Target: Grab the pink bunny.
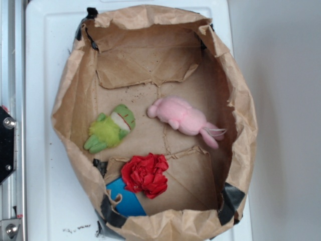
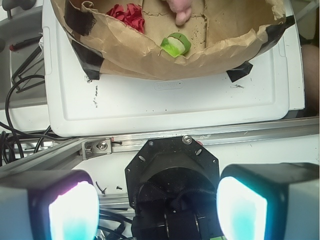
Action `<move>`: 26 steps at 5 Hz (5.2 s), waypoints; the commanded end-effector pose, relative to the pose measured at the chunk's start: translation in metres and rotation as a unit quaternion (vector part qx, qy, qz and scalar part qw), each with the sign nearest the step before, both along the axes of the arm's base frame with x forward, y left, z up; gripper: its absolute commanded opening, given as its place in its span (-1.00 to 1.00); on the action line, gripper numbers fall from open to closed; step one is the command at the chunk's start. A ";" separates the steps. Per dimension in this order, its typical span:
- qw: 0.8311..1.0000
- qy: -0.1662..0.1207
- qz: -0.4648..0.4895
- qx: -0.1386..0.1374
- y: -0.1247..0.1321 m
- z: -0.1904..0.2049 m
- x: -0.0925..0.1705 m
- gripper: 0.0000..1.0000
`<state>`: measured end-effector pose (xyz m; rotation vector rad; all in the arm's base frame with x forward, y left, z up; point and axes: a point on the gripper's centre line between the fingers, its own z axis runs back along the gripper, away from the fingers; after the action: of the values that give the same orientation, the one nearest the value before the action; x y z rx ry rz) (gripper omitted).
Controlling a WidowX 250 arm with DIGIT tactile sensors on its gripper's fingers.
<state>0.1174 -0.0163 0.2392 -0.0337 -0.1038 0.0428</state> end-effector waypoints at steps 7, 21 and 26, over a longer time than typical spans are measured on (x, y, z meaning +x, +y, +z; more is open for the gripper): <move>0.997 -0.065 -0.039 0.025 0.063 -0.078 0.170 1.00; 0.947 -0.090 -0.301 0.062 0.046 -0.145 0.185 -1.00; 0.956 -0.113 -0.270 0.024 0.058 -0.104 0.198 1.00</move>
<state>0.3129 0.0434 0.1165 -0.0495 -0.2727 -0.5066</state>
